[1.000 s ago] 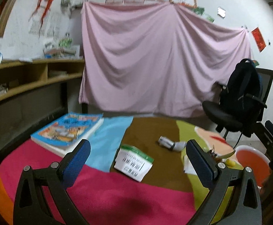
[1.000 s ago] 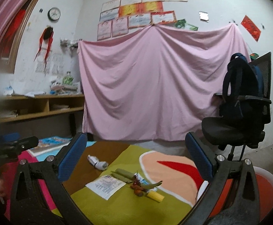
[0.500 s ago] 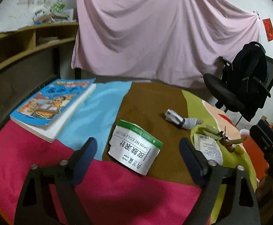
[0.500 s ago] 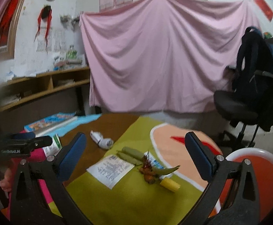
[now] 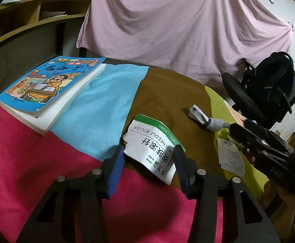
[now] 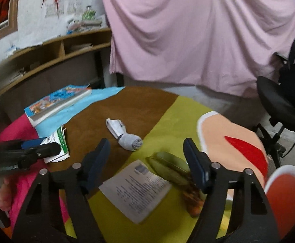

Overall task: Collect trash
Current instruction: 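Grasp the white sock with the right gripper while the left grasps the white box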

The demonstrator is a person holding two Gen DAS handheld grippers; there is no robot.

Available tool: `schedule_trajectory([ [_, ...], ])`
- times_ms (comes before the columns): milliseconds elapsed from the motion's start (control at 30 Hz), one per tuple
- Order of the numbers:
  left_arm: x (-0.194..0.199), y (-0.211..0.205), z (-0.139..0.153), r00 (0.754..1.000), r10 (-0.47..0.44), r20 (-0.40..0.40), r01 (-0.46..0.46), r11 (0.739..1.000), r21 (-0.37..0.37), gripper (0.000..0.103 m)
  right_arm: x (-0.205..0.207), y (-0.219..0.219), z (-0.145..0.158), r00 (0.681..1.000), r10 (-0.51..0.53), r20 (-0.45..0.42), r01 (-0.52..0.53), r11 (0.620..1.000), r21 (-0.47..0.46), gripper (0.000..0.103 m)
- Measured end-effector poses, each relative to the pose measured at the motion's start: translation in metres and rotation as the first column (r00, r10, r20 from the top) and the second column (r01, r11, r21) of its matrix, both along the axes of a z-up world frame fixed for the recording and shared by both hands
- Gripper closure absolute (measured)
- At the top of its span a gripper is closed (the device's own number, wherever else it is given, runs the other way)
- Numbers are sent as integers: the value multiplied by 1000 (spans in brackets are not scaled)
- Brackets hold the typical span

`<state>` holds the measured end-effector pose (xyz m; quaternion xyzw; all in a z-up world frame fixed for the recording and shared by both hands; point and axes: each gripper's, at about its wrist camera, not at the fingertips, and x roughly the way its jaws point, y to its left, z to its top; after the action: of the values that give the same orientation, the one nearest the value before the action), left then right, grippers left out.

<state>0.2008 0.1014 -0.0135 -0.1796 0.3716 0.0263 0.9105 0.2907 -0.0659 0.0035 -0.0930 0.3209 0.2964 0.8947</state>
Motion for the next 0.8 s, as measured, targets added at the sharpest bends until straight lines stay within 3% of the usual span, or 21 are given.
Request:
schedule_trajectory([
  [267,-2,-1,2,1000,-4,3,4,1000,-9,66,22,26,-11,995,52,-90,-55,998,-24,19],
  [367,-1,-2,3,1000,-10,8,10,1000,-12,68,28,33,-18,989,70,-130,-75,997,-35,29],
  [433,-2,-2,3,1000,-18,13,18,1000,-15,69,29,37,-23,986,82,-146,-89,995,-49,42],
  [533,-1,-4,4,999,-27,20,27,1000,-16,70,25,39,-24,985,97,-141,-106,993,-55,50],
  [800,-4,-11,9,997,-61,55,61,998,1,74,9,25,-11,992,80,-97,-82,997,-13,53],
])
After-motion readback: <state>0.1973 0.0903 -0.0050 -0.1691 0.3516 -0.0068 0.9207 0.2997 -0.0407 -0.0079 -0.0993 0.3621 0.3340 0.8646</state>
